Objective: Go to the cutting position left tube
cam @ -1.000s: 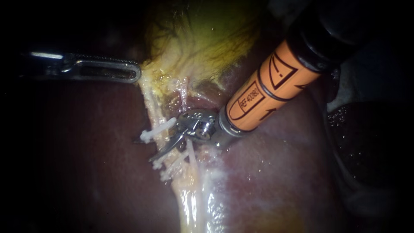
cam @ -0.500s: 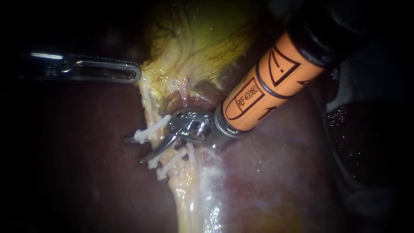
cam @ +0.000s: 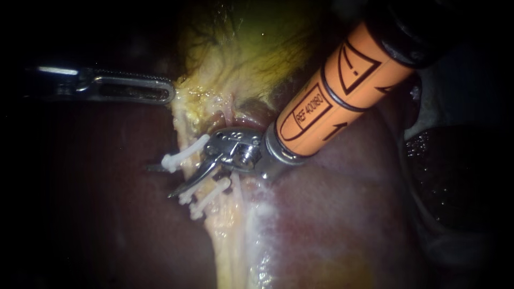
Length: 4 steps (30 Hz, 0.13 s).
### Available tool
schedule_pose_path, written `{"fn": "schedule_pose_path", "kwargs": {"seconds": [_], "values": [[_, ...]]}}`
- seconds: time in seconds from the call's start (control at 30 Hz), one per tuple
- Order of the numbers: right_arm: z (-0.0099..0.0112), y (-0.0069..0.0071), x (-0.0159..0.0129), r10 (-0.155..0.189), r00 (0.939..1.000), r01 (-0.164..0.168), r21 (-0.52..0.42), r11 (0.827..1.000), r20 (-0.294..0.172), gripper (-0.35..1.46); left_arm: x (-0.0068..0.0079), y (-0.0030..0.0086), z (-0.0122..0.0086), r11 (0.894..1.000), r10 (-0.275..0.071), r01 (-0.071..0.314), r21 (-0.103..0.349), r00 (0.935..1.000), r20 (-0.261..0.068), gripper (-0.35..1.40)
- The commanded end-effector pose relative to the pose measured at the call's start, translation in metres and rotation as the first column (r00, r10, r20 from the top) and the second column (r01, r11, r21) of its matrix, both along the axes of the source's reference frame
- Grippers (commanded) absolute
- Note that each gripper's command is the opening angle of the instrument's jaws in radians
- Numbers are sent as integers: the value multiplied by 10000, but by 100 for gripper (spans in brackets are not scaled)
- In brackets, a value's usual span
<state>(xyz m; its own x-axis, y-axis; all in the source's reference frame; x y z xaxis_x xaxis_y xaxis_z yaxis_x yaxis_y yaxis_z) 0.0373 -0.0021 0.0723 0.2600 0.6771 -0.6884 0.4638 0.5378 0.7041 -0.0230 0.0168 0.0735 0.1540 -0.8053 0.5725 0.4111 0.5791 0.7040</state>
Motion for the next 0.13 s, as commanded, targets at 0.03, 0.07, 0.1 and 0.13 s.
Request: {"fn": "schedule_pose_path", "kwargs": {"seconds": [0.03,0.07,0.1,0.13], "values": [[0,0,0,-4,10000,4,-1,10000,0,75,0,0,0,10000,1,-1,1,10000,3,-35],[0,0,0,-4,10000,4,-1,10000,0,75,0,0,0,10000,1,-1,1,10000,2,-35],[0,0,0,-5,10000,5,-2,10000,-1,77,0,0,0,10000,1,-1,1,10000,2,-35],[1,-1,0,-5,10000,5,-7,10000,1,77,0,0,0,10000,1,-1,1,10000,2,-35]]}}
